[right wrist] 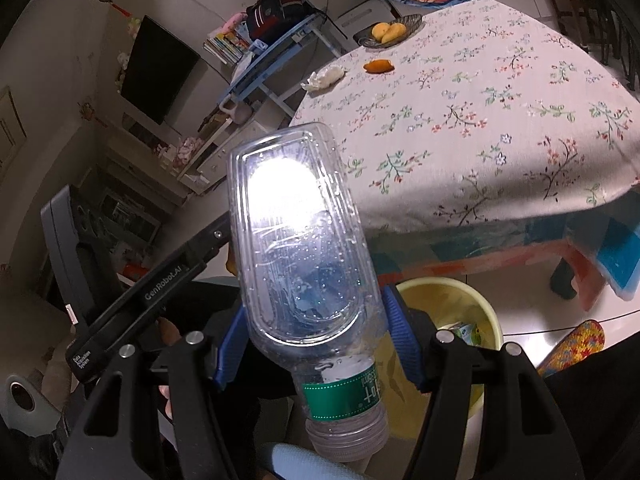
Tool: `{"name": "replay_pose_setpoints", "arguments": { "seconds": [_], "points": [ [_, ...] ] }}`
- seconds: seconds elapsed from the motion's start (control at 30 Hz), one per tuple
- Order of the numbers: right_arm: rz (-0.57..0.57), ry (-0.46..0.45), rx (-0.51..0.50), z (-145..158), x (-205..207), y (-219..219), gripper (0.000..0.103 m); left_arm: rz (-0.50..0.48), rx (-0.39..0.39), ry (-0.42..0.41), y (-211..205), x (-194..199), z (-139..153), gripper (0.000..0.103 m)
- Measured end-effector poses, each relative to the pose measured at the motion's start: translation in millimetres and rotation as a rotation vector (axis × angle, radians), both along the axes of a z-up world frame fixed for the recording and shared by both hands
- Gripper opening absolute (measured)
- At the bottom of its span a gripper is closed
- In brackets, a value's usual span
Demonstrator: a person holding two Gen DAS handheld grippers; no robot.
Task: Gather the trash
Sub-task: 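Carry the plastic bottle and orange peel over the yellow basin with both tools, then open the right tool over the basin to drop the plastic bottle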
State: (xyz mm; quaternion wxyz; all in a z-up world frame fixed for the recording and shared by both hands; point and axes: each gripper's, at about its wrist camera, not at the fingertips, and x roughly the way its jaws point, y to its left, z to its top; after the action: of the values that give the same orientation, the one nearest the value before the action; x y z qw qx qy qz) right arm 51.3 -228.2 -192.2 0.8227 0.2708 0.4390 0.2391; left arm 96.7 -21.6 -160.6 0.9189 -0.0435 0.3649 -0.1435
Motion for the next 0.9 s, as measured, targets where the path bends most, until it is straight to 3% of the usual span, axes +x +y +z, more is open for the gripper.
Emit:
{"name": "replay_pose_setpoints", "arguments": {
  "seconds": [0.9],
  "points": [
    [0.000,0.143,-0.097,-30,-5,8,0.066,-0.017,0.005,0.003,-4,-6,-7,0.017]
  ]
}}
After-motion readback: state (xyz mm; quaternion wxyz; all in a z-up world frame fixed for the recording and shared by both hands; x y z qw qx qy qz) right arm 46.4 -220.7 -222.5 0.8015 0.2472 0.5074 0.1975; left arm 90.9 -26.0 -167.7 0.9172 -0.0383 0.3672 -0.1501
